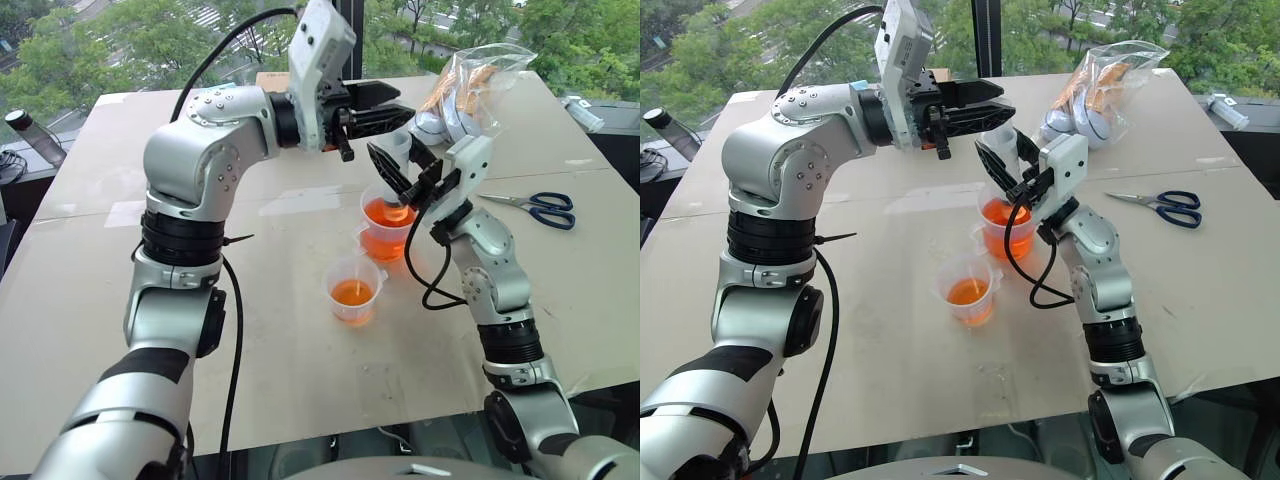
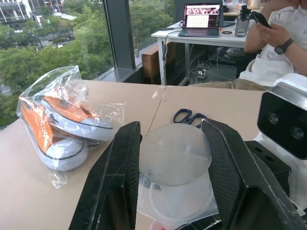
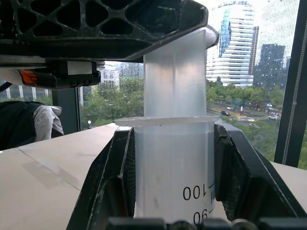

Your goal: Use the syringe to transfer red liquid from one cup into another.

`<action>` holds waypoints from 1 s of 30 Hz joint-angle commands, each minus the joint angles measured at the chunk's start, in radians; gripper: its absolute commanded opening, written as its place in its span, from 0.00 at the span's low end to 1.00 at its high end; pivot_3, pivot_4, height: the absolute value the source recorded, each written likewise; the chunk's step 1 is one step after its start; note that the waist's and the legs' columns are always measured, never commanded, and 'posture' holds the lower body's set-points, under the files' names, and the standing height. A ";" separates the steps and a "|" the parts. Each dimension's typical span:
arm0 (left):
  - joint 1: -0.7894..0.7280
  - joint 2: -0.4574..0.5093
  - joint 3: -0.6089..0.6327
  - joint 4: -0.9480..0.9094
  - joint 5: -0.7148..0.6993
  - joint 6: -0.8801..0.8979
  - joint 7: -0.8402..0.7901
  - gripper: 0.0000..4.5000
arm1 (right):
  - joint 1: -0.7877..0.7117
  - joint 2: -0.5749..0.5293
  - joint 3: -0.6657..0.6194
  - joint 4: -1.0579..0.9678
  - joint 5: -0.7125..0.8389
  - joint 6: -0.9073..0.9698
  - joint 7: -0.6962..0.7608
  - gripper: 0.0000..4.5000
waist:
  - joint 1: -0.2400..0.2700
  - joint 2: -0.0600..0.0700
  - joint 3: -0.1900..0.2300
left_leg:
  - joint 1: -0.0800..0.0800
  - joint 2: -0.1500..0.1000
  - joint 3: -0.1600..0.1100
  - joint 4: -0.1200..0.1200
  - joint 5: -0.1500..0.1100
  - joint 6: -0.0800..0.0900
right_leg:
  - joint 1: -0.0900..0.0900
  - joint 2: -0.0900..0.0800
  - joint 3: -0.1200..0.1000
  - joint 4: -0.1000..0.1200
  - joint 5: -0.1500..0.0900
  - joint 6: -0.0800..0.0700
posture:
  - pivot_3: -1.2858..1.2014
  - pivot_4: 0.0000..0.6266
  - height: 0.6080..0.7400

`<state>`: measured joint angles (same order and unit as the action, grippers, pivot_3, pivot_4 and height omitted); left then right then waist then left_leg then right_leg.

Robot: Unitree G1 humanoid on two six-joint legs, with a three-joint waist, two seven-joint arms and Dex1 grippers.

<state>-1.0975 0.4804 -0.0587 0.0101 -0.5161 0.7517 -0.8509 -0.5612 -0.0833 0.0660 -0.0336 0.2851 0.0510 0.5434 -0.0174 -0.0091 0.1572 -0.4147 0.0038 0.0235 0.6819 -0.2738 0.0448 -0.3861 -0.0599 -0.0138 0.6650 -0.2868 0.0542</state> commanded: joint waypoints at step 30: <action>0.282 0.226 0.297 -0.229 -0.123 -0.071 0.068 0.98 | -0.106 0.001 -0.132 -0.146 0.240 0.182 -0.102 0.35 | -0.018 0.000 0.000 | 0.001 0.000 0.000 0.001 0.000 0.000 | -0.001 -0.001 0.000 0.010 0.000 0.000 | 0.52 0.24 1.00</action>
<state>-0.8085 0.6877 0.2074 -0.1876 -0.6474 0.7111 -0.7963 -0.6429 -0.0782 -0.0580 -0.1538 0.5127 0.2416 0.4316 -0.0349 -0.0088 0.1569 -0.4136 0.0036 0.0229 0.6828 -0.2737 0.0446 -0.3868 -0.0607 -0.0137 0.6747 -0.2868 0.0541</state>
